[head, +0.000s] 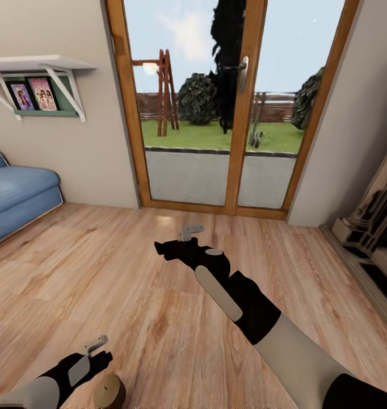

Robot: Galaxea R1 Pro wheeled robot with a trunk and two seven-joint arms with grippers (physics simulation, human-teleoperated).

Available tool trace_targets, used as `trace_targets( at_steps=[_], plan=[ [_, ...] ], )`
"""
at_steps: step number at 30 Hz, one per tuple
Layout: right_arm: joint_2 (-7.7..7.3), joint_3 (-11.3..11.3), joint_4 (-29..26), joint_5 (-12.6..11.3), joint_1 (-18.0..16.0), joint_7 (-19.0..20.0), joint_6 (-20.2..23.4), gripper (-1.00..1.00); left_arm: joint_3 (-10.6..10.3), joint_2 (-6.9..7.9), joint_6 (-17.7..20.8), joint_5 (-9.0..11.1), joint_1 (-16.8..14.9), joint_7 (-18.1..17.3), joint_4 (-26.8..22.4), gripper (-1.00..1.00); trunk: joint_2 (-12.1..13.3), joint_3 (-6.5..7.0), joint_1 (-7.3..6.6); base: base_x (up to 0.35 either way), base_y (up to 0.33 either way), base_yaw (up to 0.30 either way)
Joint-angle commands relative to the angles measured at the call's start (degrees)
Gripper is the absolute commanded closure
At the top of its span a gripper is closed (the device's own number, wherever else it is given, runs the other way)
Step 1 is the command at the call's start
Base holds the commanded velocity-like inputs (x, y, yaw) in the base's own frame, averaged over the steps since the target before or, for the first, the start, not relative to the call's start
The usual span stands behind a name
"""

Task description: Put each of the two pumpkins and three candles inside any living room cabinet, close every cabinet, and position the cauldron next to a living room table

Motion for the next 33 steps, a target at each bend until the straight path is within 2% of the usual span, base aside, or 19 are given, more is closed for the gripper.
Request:
trace_targets(
  at_steps=[1, 17, 23, 28, 33],
  plan=[
    [-0.01, 0.09, -0.09, -0.61, -0.06, -0.58, 0.07, -1.00, -0.19, 0.01, 0.27, 0.37, 0.01, 0.30, -0.16, -1.00, -0.04, -0.28, 0.01, 0.000, 0.000, 0.000],
    [-0.01, 0.09, -0.05, -0.62, -0.06, -0.58, 0.07, -1.00, -0.20, -0.03, 0.14, 0.38, 0.01, 0.32, -0.16, -1.00, -0.25, -3.83, 0.42, 0.000, 0.000, 0.000],
    [-0.01, 0.09, -0.05, -0.62, -0.06, -0.58, 0.07, -1.00, -0.20, -0.83, 0.04, -0.39, 0.01, 0.25, -0.16, -1.00, -0.33, -5.15, 0.58, 0.000, 0.000, 0.000],
    [-0.01, 0.09, -0.06, -0.62, -0.06, -0.58, 0.07, -1.00, -0.20, -1.38, -0.78, -2.17, 0.01, 0.25, -0.16, -1.00, -0.33, -5.15, 0.58, 0.000, 0.000, 0.000],
    [-0.01, 0.09, -0.07, -0.62, -0.06, -0.58, 0.07, -1.00, -0.20, -1.70, -1.41, -2.63, 0.01, 0.25, -0.16, -1.00, -0.33, -5.15, 0.58, 0.000, 0.000, 0.000]
  ],
)
